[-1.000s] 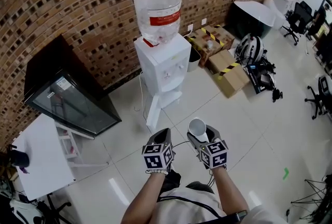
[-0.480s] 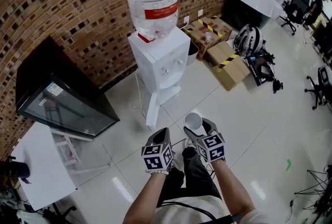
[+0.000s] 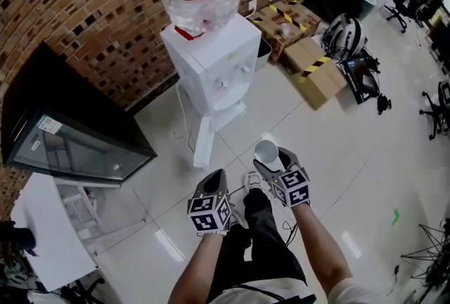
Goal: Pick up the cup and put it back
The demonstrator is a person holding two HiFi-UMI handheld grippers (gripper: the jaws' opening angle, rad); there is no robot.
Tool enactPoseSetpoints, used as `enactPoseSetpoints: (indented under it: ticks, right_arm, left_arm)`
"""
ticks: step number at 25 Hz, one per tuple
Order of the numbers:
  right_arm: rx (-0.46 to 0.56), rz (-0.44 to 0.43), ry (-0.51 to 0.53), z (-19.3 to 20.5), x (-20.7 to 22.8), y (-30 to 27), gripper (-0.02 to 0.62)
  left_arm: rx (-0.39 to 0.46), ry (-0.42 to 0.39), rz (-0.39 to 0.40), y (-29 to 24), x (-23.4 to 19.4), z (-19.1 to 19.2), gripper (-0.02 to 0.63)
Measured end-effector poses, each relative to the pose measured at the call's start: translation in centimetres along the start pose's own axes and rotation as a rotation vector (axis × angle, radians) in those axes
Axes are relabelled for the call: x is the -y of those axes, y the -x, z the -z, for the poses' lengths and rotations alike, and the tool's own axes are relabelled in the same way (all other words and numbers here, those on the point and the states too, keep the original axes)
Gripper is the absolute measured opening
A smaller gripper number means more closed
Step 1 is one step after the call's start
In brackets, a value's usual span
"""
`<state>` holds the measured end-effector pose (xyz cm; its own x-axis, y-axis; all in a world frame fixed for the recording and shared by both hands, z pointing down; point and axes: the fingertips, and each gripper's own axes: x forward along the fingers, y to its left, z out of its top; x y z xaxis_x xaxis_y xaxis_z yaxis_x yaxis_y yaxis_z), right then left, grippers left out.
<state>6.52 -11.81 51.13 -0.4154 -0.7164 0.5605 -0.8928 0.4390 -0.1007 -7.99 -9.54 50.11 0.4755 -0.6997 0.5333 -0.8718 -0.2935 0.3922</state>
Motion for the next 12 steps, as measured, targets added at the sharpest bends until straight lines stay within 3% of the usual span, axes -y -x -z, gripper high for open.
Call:
enactPoseSetpoints:
  ticks: [12]
  right_arm:
    - [-0.015, -0.001, 0.012, 9.0, 8.5, -11.6, 0.318]
  left_arm:
    - [-0.017, 0.001, -0.026, -12.5, -6.1, 6.5, 0.0]
